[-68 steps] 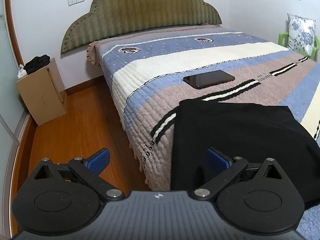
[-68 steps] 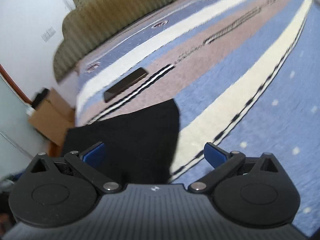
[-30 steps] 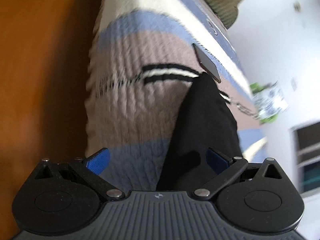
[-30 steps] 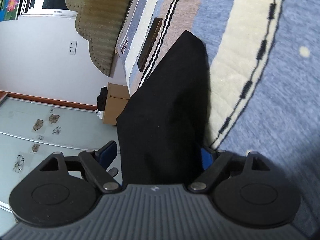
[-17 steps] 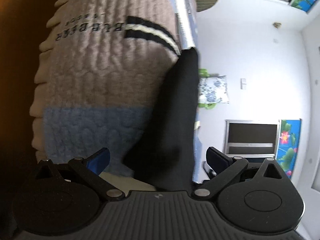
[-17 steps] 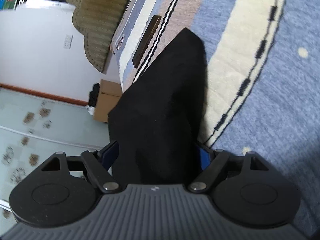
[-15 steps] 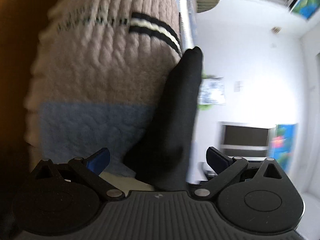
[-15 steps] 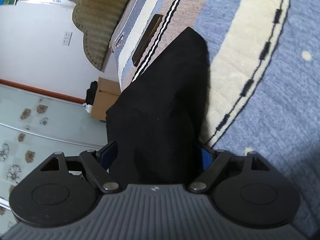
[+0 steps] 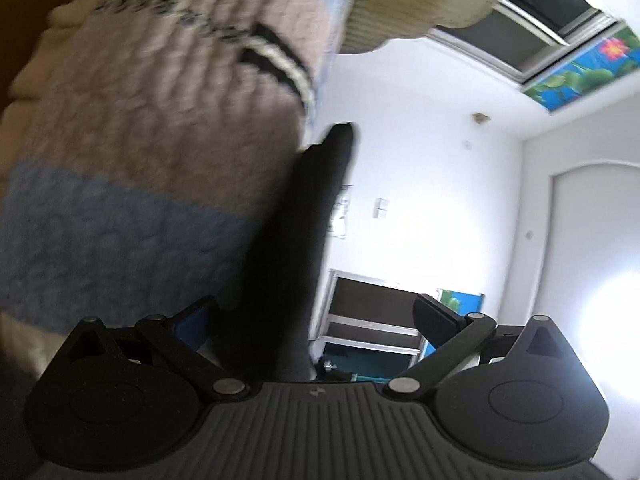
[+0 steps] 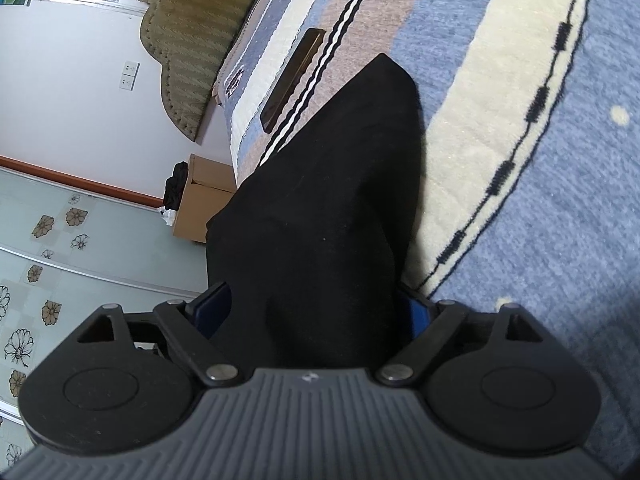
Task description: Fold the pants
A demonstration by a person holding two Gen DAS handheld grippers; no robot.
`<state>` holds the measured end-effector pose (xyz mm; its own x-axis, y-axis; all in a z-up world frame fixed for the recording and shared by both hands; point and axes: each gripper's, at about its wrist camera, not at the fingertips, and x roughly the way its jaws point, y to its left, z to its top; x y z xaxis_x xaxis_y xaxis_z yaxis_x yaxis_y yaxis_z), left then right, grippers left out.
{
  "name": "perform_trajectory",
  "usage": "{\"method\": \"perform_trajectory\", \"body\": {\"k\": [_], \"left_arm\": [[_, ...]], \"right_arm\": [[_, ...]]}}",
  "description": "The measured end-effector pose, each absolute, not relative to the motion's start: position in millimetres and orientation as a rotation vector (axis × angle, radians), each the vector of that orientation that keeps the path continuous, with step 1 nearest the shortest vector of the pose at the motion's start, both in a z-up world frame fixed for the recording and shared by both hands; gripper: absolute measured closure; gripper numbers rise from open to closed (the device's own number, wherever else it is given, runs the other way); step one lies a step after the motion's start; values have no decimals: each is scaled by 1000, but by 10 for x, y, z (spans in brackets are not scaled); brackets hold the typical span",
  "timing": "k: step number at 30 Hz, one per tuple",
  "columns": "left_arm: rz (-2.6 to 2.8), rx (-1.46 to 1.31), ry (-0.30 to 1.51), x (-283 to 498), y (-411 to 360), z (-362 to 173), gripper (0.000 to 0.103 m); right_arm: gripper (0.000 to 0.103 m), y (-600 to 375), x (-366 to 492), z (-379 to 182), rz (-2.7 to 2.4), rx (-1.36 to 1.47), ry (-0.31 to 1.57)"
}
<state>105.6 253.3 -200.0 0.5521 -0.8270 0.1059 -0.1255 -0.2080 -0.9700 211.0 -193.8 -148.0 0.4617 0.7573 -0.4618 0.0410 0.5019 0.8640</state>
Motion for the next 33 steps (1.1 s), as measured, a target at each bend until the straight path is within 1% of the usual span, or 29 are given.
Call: {"method": "perform_trajectory", "body": {"k": [2,4,8,10,14,17,20,22,25,28,31,33], "left_arm": [[-834,-1648,776,1139,2460,-1915,0],[-867,-1588,788,1229,2406,-1806,0],[-814,-1532,926,1442,2282,-1826,0],[-822,-1523,921,1475,2255,-1816,0],[-753,-1433,892,1332,2552,-1691,0],[-725,-1433,899,1348,2704,-1718,0],[-709,-1386,954,1340,2742,-1727,0],[-748,-1360,990,1335,2633,-1759,0],[-805,-1374,995,1299,2560,-1791,0],[-765,-1314,1068,1333,2502,-1837,0],[-759,-1367,1076,1190,2546,-2005,0],[-774,-1473,1015,1156,2615,-2102,0]], "right_arm": [[16,-1930,2109,-1480,534,953,1003],[16,-1925,2102,-1480,533,949,998],[16,-1953,2101,-1491,535,968,991],[17,-1983,2094,-1495,537,986,978],[18,-2053,2090,-1538,520,1031,967],[18,-2049,2112,-1532,516,1023,974],[17,-2013,2125,-1516,524,988,976],[17,-2007,2120,-1507,522,984,974],[18,-2010,2109,-1511,522,988,968],[18,-2011,2113,-1509,516,989,970],[18,-2004,2113,-1503,515,984,971],[18,-2004,2108,-1506,516,985,968]]}}
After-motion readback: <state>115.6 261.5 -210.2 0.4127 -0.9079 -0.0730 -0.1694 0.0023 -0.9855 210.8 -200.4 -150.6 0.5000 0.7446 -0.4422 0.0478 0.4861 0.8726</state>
